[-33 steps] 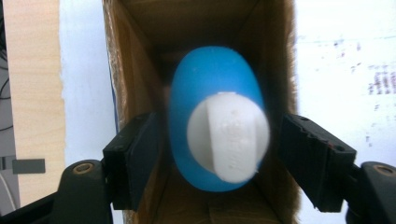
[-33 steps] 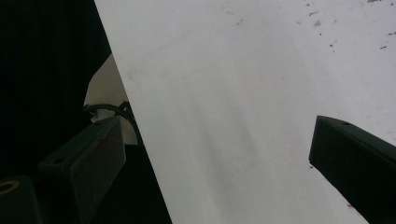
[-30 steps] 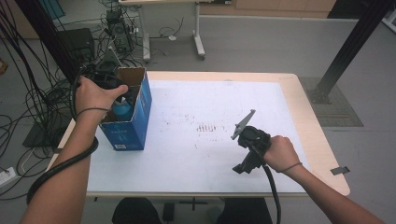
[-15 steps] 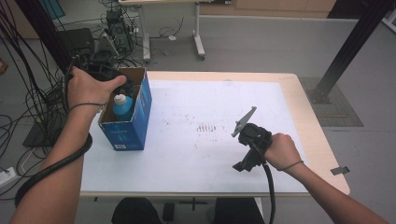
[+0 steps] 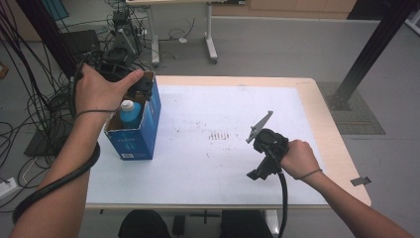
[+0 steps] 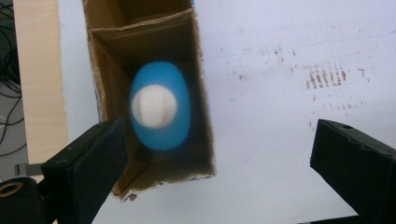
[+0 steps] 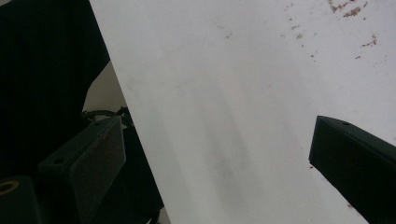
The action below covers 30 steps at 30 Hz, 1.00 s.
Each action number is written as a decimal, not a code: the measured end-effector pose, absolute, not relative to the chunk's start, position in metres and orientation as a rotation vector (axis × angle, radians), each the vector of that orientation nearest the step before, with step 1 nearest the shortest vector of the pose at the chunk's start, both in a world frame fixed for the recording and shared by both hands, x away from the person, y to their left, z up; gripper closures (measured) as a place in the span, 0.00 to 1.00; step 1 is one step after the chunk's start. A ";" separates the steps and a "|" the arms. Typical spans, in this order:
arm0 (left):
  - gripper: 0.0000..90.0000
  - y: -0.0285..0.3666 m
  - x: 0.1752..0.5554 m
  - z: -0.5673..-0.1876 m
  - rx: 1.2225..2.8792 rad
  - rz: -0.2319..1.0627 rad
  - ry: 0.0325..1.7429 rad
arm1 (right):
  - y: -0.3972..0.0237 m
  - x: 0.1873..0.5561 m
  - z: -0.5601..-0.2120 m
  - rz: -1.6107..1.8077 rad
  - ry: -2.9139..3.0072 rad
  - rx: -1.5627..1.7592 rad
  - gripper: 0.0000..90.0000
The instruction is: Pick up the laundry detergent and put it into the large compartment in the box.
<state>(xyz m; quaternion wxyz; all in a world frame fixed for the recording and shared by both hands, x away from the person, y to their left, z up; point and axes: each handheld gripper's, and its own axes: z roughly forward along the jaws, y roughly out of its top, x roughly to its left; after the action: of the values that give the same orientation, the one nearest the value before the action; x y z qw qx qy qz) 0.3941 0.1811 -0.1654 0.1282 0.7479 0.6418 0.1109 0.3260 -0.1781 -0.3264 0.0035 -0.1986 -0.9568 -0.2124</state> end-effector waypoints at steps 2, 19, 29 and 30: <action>0.05 0.176 0.394 -0.166 2.187 0.317 1.852 | -0.178 0.326 -0.327 -0.664 -2.999 -0.620 0.04; 0.05 0.137 0.394 -0.174 2.277 0.259 1.745 | -0.185 0.329 -0.328 -0.664 -2.992 -0.645 0.04; 0.05 0.107 0.392 -0.190 2.334 0.213 1.678 | -0.189 0.331 -0.330 -0.663 -2.986 -0.664 0.04; 0.05 0.104 0.392 -0.192 2.341 0.212 1.670 | -0.190 0.331 -0.330 -0.664 -2.986 -0.663 0.04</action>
<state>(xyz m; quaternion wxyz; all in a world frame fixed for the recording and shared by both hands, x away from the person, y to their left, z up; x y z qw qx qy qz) 0.3917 0.1039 -0.1920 0.1288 0.8050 0.5745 0.0728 0.3310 -0.1897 -0.3300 0.0057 -0.2118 -0.9540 -0.2121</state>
